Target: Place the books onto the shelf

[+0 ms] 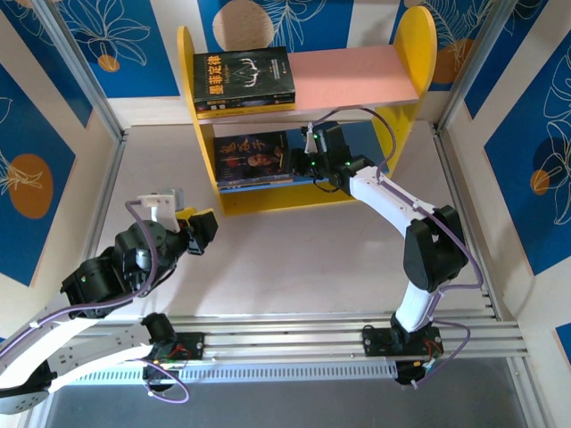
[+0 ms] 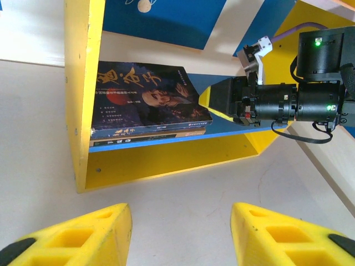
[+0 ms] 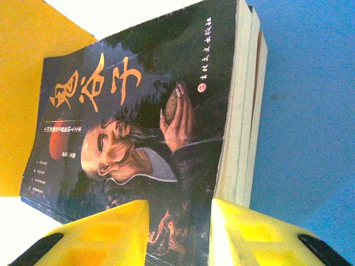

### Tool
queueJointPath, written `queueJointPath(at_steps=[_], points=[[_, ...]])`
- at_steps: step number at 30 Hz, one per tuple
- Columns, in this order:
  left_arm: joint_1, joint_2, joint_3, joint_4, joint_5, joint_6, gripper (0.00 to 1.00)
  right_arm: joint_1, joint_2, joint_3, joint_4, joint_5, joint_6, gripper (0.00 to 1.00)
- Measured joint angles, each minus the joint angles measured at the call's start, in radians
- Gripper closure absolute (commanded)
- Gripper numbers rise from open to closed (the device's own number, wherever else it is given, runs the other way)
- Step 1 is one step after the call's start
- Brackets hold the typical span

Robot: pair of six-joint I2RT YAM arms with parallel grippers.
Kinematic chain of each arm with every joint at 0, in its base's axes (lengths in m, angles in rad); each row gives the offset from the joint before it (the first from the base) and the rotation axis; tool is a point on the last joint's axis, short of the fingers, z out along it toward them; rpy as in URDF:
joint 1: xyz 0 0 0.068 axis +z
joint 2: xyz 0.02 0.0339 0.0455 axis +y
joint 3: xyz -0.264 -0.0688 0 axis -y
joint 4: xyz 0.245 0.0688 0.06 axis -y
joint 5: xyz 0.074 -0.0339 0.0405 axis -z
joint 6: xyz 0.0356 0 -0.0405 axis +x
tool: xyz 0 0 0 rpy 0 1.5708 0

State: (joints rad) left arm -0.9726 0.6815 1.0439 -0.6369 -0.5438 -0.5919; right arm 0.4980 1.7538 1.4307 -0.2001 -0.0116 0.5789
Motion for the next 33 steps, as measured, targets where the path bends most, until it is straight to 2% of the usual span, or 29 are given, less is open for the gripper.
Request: queueJointPath(at_steps=[33], points=[[0.0, 0.001, 0.0, 0.0, 0.0, 0.0, 0.49, -0.018, -0.005, -0.036, 0.061, -0.054, 0.053, 0.65]])
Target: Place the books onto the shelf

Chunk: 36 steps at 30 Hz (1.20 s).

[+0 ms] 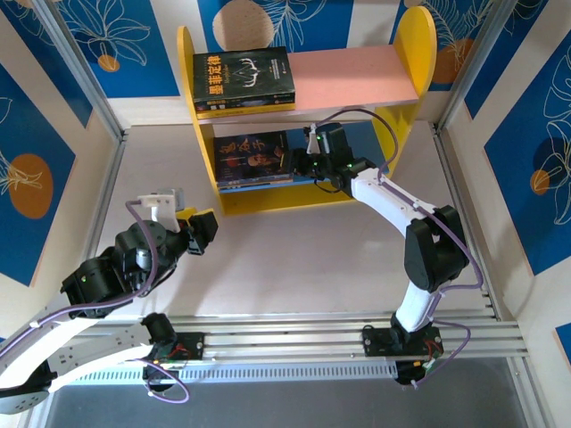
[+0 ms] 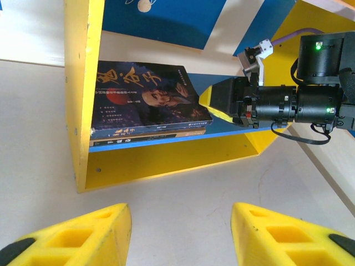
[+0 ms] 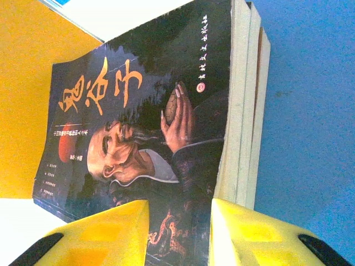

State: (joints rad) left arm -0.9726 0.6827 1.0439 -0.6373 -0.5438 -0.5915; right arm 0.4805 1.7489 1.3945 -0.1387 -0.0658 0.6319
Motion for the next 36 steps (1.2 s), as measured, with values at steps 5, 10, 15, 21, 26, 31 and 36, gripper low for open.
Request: queueJointPath(at_steps=[5, 10, 15, 21, 26, 31, 36], points=[[0.0, 0.0, 0.0, 0.0, 0.0, 0.0, 0.49, -0.006, 0.0, -0.001, 0.008, -0.021, 0.007, 0.65], [0.0, 0.0, 0.0, 0.0, 0.0, 0.0, 0.49, -0.008, 0.0, -0.001, 0.011, -0.029, 0.01, 0.65], [0.0, 0.0, 0.0, 0.0, 0.0, 0.0, 0.49, -0.008, 0.0, -0.003, 0.017, -0.032, 0.018, 0.65], [0.0, 0.002, 0.0, -0.001, 0.0, 0.0, 0.48, -0.009, 0.0, -0.011, 0.027, -0.032, 0.03, 0.65], [0.0, 0.002, 0.0, -0.001, 0.0, 0.0, 0.48, -0.012, 0.004, -0.011, 0.029, -0.037, 0.034, 0.65], [0.0, 0.003, 0.0, -0.002, 0.0, 0.0, 0.48, -0.014, 0.005, -0.011, 0.033, -0.046, 0.034, 0.65], [0.0, 0.017, 0.0, -0.012, 0.0, 0.0, 0.45, -0.016, 0.005, -0.017, 0.04, -0.047, 0.033, 0.64]])
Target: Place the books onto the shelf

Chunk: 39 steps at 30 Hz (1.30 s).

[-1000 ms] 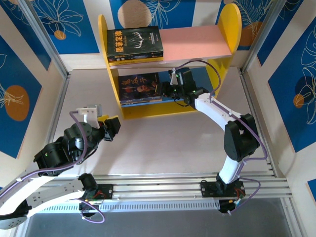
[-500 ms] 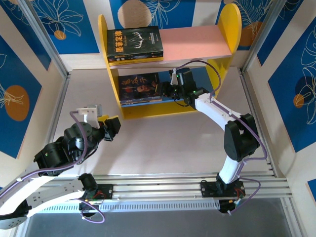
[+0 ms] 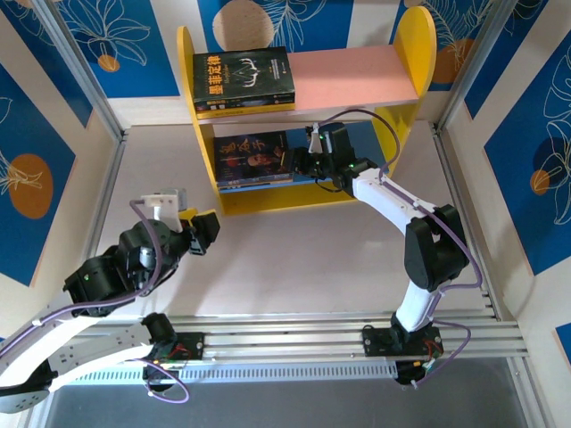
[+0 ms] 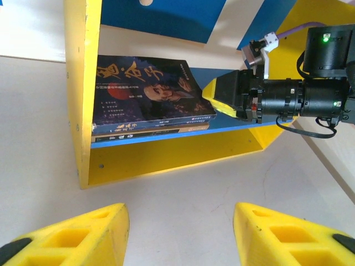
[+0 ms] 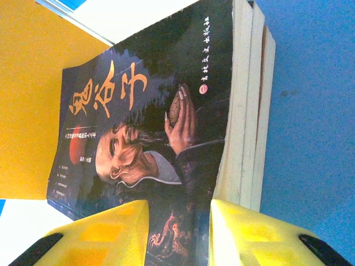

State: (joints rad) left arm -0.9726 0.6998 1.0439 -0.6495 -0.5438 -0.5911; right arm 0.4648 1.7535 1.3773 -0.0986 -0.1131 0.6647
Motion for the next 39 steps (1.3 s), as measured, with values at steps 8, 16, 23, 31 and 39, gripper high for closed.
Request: queueJointPath(at_steps=[8, 16, 23, 31, 39], points=[[0.0, 0.032, 0.0, -0.023, -0.001, 0.025, 0.37, -0.006, -0.027, -0.045, 0.032, -0.007, -0.019, 0.53], [0.011, 0.093, 0.0, -0.028, -0.009, 0.048, 0.25, -0.029, -0.195, -0.149, -0.026, 0.027, -0.096, 0.44], [0.067, 0.14, 0.0, -0.022, -0.001, 0.068, 0.11, -0.044, -0.418, -0.28, -0.08, 0.091, -0.178, 0.32], [0.204, 0.187, -0.005, 0.016, 0.076, 0.138, 0.0, -0.09, -0.659, -0.433, -0.19, 0.137, -0.241, 0.01], [0.372, 0.28, 0.074, -0.024, 0.179, 0.186, 0.0, -0.204, -0.838, -0.451, -0.353, 0.218, -0.245, 0.01]])
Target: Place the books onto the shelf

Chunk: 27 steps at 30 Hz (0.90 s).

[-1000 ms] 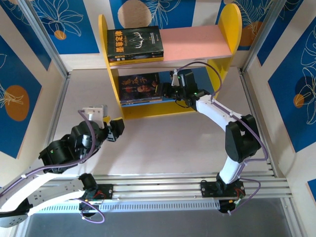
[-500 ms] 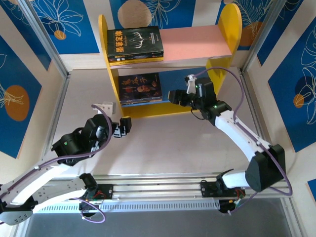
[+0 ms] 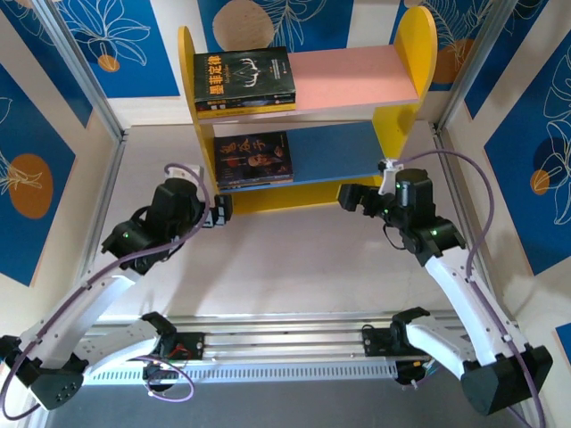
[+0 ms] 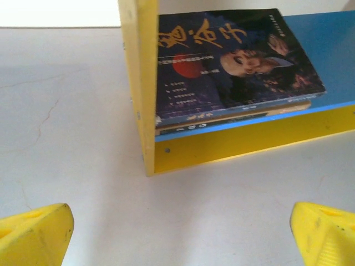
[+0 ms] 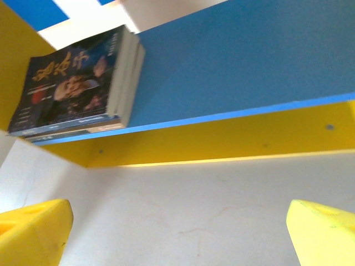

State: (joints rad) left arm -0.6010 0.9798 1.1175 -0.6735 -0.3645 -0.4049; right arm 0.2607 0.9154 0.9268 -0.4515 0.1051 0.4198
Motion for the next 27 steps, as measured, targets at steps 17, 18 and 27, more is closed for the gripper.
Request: queueJointPath(at_steps=[17, 18, 27], points=[[0.335, 0.131, -0.443, 0.491, -0.142, 0.245, 0.0, -0.204, -0.069, -0.153, 0.008, 0.038, -0.033, 0.01], [0.349, 0.143, -0.469, 0.547, -0.142, 0.259, 0.0, -0.209, -0.073, -0.166, 0.02, 0.042, -0.04, 0.01], [0.423, 0.286, -0.663, 1.032, -0.109, 0.356, 0.0, -0.219, -0.171, -0.393, 0.279, 0.042, -0.153, 0.01]])
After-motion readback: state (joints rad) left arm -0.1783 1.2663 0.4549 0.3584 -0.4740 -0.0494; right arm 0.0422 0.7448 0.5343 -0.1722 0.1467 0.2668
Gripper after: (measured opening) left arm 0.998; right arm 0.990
